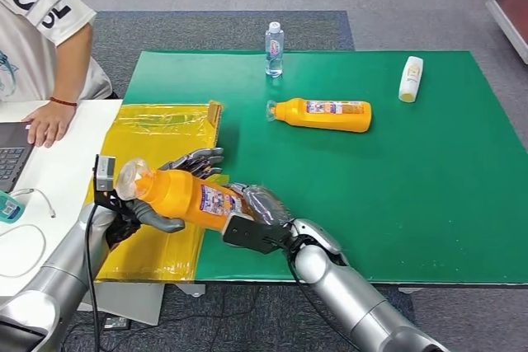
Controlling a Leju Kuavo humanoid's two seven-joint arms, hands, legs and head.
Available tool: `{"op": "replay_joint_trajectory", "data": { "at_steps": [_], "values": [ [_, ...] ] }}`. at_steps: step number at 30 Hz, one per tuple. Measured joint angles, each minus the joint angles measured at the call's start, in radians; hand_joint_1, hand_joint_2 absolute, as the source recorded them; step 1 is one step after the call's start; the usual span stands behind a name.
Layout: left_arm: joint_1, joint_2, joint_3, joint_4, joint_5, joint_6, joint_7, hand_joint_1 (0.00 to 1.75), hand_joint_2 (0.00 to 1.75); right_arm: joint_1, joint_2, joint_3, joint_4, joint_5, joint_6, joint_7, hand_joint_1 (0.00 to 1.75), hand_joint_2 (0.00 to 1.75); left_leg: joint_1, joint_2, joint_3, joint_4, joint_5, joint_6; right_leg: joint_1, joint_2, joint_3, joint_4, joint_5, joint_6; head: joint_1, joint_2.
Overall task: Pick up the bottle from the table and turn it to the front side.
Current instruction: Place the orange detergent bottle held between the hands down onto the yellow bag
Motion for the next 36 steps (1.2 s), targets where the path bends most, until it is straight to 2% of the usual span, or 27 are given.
{"op": "replay_joint_trajectory", "data": {
  "at_steps": [17, 28, 36],
  "values": [
    [0.001, -0.033, 0.031, -0.002, -0.011, -0.016, 0.0, 0.0, 1.75, -0.007, 0.016, 0.03, 0.035, -0.033, 0.064, -0.003, 1.75, 1.75, 0.0, 0.0, 0.0, 0.0, 0.0, 0.0, 0.0, 0.0, 0.0, 0.0, 0.0, 0.0, 0.0, 0.0],
    [0.001, -0.04, 0.04, -0.003, -0.022, -0.023, 0.0, 0.0, 1.75, -0.019, 0.019, 0.047, 0.046, -0.033, 0.063, -0.002, 1.75, 1.75, 0.0, 0.0, 0.0, 0.0, 0.0, 0.0, 0.0, 0.0, 0.0, 0.0, 0.0, 0.0, 0.0, 0.0],
    [0.001, -0.039, 0.04, -0.003, -0.024, -0.02, 0.0, 0.0, 1.75, -0.027, 0.021, 0.071, 0.053, 0.005, 0.021, 0.017, 1.75, 1.75, 0.0, 0.0, 0.0, 0.0, 0.0, 0.0, 0.0, 0.0, 0.0, 0.0, 0.0, 0.0, 0.0, 0.0]
  ]
}}
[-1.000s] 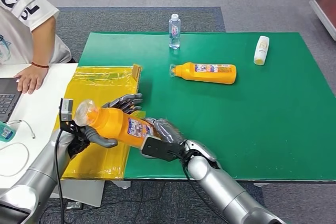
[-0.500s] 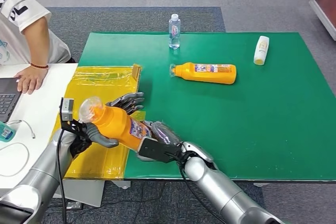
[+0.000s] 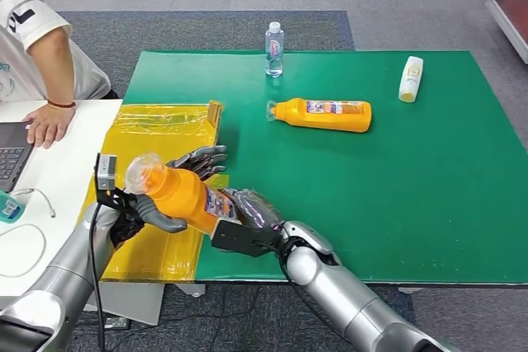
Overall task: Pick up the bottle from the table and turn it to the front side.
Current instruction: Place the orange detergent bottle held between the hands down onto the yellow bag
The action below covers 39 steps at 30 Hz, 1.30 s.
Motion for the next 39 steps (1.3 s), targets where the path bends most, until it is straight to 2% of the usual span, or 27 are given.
{"op": "replay_joint_trajectory", "data": {
  "at_steps": [4, 5, 8, 9, 10, 39],
  "values": [
    [0.0, 0.0, 0.0, 0.0, 0.0, 0.0, 0.0, 0.0, 1.75, 0.0, 0.0, 0.003, 0.002, 0.001, -0.004, 0.001, 1.75, 1.75, 0.0, 0.0, 0.0, 0.0, 0.0, 0.0, 0.0, 0.0, 0.0, 0.0, 0.0, 0.0, 0.0, 0.0],
    [0.0, 0.0, 0.0, 0.0, 0.0, 0.0, 0.0, 0.08, 1.75, 0.0, 0.001, 0.003, 0.002, 0.001, -0.004, 0.001, 1.75, 1.75, 0.0, 0.0, 0.0, 0.0, 0.0, 0.0, 0.0, 0.0, 0.0, 0.0, 0.0, 0.0, 0.0, 0.0],
    [0.001, 0.0, 0.0, 0.0, 0.0, 0.003, 0.0, 1.34, 1.75, 0.0, 0.002, 0.004, 0.003, 0.009, -0.015, 0.006, 1.75, 1.75, 0.0, 0.0, 0.0, 0.0, 0.0, 0.0, 0.0, 0.0, 0.0, 0.0, 0.0, 0.0, 0.0, 0.0],
    [0.002, 0.0, 0.0, 0.0, 0.0, 0.006, 0.0, 1.7, 1.75, -0.001, 0.002, 0.005, 0.004, 0.014, -0.022, 0.011, 1.75, 1.75, 0.0, 0.0, 0.0, 0.0, 0.0, 0.0, 0.0, 0.0, 0.0, 0.0, 0.0, 0.0, 0.0, 0.0],
    [0.003, 0.0, 0.0, 0.0, 0.0, 0.008, 0.0, 1.75, 1.75, -0.001, 0.003, 0.005, 0.006, 0.02, -0.029, 0.015, 1.75, 1.75, 0.0, 0.0, 0.0, 0.0, 0.0, 0.0, 0.0, 0.0, 0.0, 0.0, 0.0, 0.0, 0.0, 0.0],
    [0.08, -0.017, 0.033, -0.06, -0.014, 0.034, 0.0, 1.75, 1.75, 0.003, 0.017, 0.012, 0.041, 0.024, -0.045, 0.023, 1.75, 1.75, 0.0, 0.0, 0.0, 0.0, 0.0, 0.0, 0.0, 0.0, 0.0, 0.0, 0.0, 0.0, 0.0, 0.0]
  ]
}}
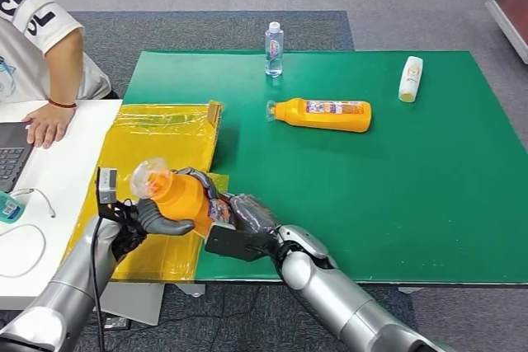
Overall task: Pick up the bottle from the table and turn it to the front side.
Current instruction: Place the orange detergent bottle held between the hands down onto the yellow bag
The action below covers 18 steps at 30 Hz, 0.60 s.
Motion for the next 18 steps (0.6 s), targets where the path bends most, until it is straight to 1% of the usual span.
{"op": "replay_joint_trajectory", "data": {
  "at_steps": [1, 4, 5, 11, 18],
  "values": [
    [0.002, 0.0, 0.0, -0.002, 0.0, 0.0, 0.0, 1.75, 1.75, 0.001, 0.0, 0.0, 0.001, -0.004, 0.0, -0.002, 1.4, 1.75, 0.0, 0.0, 0.0, 0.0, 0.0, 0.0, 0.0, 0.0, 0.0, 0.0, 0.0, 0.0, 0.0, 0.0],
    [0.006, 0.0, 0.0, -0.006, -0.003, 0.001, 0.0, 1.75, 1.75, 0.002, 0.0, -0.003, 0.004, -0.018, 0.002, -0.007, 0.09, 1.75, 0.0, 0.0, 0.0, 0.0, 0.0, 0.0, 0.0, 0.0, 0.0, 0.0, 0.0, 0.0, 0.0, 0.0],
    [0.007, 0.0, 0.0, -0.008, -0.003, 0.001, 0.0, 1.75, 1.75, 0.002, 0.0, -0.005, 0.006, -0.023, 0.004, -0.009, 0.0, 1.75, 0.0, 0.0, 0.0, 0.0, 0.0, 0.0, 0.0, 0.0, 0.0, 0.0, 0.0, 0.0, 0.0, 0.0],
    [0.009, 0.0, 0.0, -0.017, -0.005, 0.004, 0.0, 1.75, 1.75, 0.009, 0.0, -0.028, 0.017, -0.069, 0.024, -0.023, 0.0, 1.75, 0.0, 0.0, 0.0, 0.0, 0.0, 0.0, 0.0, 0.0, 0.0, 0.0, 0.0, 0.0, 0.0, 0.0],
    [0.01, 0.004, 0.0, -0.033, -0.015, 0.014, 0.0, 1.75, 1.75, 0.016, -0.001, -0.081, 0.033, -0.138, 0.05, -0.047, 0.0, 1.75, 0.0, 0.0, 0.0, 0.0, 0.0, 0.0, 0.0, 0.0, 0.0, 0.0, 0.0, 0.0, 0.0, 0.0]
  ]
}}
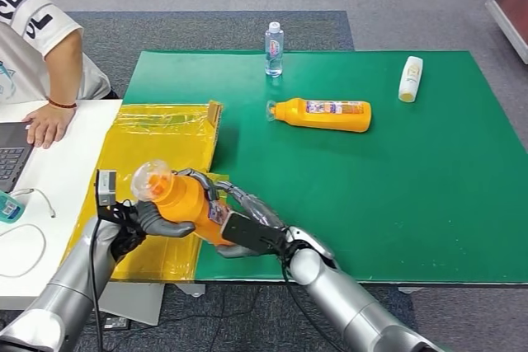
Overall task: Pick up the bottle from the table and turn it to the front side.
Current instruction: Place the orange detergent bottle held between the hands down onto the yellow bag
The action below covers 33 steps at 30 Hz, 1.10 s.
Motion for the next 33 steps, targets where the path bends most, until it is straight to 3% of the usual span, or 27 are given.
{"op": "replay_joint_trajectory", "data": {
  "at_steps": [7, 14, 20, 29, 33],
  "values": [
    [-0.001, 0.02, -0.003, -0.044, -0.023, 0.033, 0.0, 1.75, 1.75, 0.002, -0.015, -0.086, 0.012, -0.112, 0.03, -0.044, 0.0, 1.75, 0.0, 0.0, 0.0, 0.0, 0.0, 0.0, 0.0, 0.0, 0.0, 0.0, 0.0, 0.0, 0.0, 0.0],
    [0.002, 0.073, -0.042, -0.115, -0.041, 0.058, 0.0, 1.75, 1.75, -0.005, -0.065, -0.264, -0.024, -0.301, 0.088, -0.139, 0.0, 1.75, 0.0, 0.0, 0.0, 0.0, 0.0, 0.0, 0.0, 0.0, 0.0, 0.0, 0.001, 0.0, 0.0, 0.0],
    [0.003, 0.11, -0.082, -0.161, -0.043, 0.087, 0.0, 1.75, 1.75, -0.007, -0.102, -0.391, -0.111, -0.391, 0.133, -0.148, 0.0, 1.75, 0.0, 0.0, 0.0, 0.0, 0.001, 0.0, 0.0, 0.0, 0.0, 0.0, 0.001, 0.0, 0.0, 0.0],
    [-0.019, 0.238, -0.188, -0.188, -0.049, 0.125, 0.0, 1.75, 1.75, -0.002, -0.156, -0.577, -0.27, -0.433, 0.225, -0.111, 0.0, 1.75, 0.0, 0.003, 0.0, 0.0, 0.001, 0.0, 0.0, 0.002, -0.002, 0.0, 0.002, -0.002, 0.0, 0.0],
    [-0.101, 0.322, -0.27, -0.162, -0.08, 0.11, 0.006, 1.75, 1.75, -0.004, -0.158, -0.586, -0.273, -0.4, 0.232, -0.12, 0.0, 1.75, 0.002, 0.003, -0.001, 0.0, 0.002, -0.003, 0.003, 0.002, -0.003, 0.0, 0.004, -0.004, 0.0, 0.0]
  ]
}}
